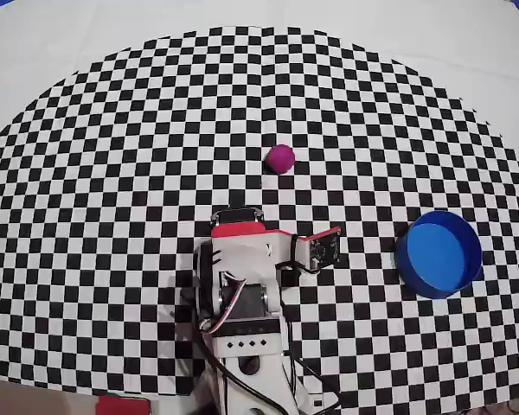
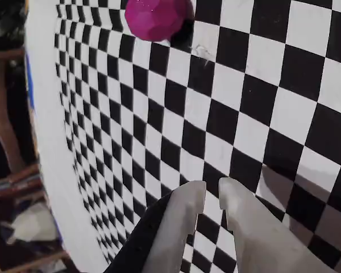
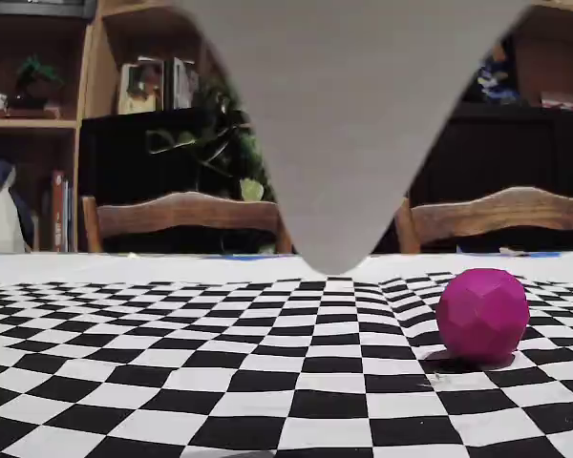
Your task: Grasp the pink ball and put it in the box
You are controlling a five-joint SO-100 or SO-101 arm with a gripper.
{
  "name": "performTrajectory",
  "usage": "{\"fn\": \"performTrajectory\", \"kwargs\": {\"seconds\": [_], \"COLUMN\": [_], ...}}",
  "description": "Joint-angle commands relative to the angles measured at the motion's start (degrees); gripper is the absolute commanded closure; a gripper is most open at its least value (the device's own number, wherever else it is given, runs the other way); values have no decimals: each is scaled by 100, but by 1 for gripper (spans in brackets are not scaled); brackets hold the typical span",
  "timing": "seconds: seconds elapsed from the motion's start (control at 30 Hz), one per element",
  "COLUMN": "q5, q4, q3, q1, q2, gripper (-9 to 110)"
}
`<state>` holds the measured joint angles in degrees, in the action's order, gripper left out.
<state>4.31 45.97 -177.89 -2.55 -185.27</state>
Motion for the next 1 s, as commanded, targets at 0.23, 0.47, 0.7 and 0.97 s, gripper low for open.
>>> {"fn": "performTrajectory", "kwargs": {"seconds": [0.23,0.47,0.7,0.97], "q5": [53,26,9,53], "q4": [18,18,9,-431], "q3": [-44,-44,-44,-35], "q1": [-18,9,26,35], "q2": [-105,-105,-88,97], "gripper": [101,101,101,101]}}
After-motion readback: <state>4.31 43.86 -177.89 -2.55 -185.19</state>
